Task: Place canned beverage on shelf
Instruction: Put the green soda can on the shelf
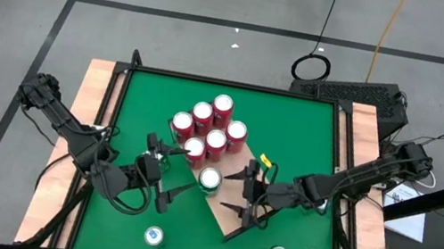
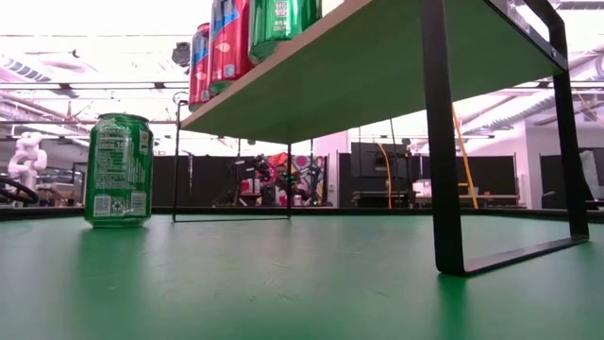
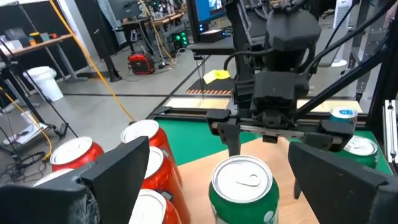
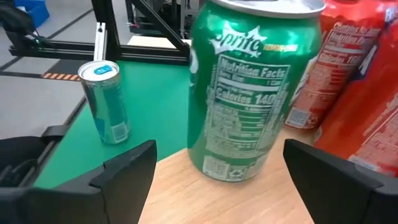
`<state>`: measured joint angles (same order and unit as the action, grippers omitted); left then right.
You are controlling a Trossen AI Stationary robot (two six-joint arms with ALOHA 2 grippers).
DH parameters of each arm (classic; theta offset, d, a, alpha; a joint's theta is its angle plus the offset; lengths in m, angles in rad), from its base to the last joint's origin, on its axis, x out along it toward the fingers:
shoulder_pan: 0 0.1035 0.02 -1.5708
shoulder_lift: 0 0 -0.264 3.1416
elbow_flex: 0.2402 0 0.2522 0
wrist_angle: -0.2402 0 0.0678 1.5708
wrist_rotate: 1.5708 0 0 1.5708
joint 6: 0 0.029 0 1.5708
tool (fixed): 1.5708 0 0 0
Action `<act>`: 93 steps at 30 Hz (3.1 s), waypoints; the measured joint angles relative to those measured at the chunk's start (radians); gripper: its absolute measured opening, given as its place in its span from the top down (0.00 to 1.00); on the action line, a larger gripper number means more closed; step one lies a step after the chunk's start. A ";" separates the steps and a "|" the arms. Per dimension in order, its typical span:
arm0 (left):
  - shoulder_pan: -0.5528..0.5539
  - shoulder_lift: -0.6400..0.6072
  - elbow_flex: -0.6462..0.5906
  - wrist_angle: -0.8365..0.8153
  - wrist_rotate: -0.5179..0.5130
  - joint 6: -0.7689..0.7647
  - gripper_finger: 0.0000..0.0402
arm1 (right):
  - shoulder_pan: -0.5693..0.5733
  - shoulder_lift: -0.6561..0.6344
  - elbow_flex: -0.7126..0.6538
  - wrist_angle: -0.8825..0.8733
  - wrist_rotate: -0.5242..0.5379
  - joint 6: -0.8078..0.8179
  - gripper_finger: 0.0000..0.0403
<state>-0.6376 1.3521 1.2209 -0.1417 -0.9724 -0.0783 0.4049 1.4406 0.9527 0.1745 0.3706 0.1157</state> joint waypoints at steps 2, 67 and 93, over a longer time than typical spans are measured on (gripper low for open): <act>0.000 0.000 0.000 -0.022 0.000 -0.026 0.05 | 0.012 0.000 0.000 0.000 -0.001 0.004 0.16; -0.047 0.412 0.000 -0.137 -0.125 -0.664 0.52 | 0.152 -0.105 0.000 -0.112 0.106 -0.120 0.16; -0.115 0.230 0.000 -0.351 -0.174 -0.648 0.52 | 0.008 0.014 0.000 0.064 0.150 -0.197 0.16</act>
<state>-0.7525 1.5822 1.2205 -0.4931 -1.1469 -0.7261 0.4132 1.4548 0.9527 0.2390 0.5209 -0.0813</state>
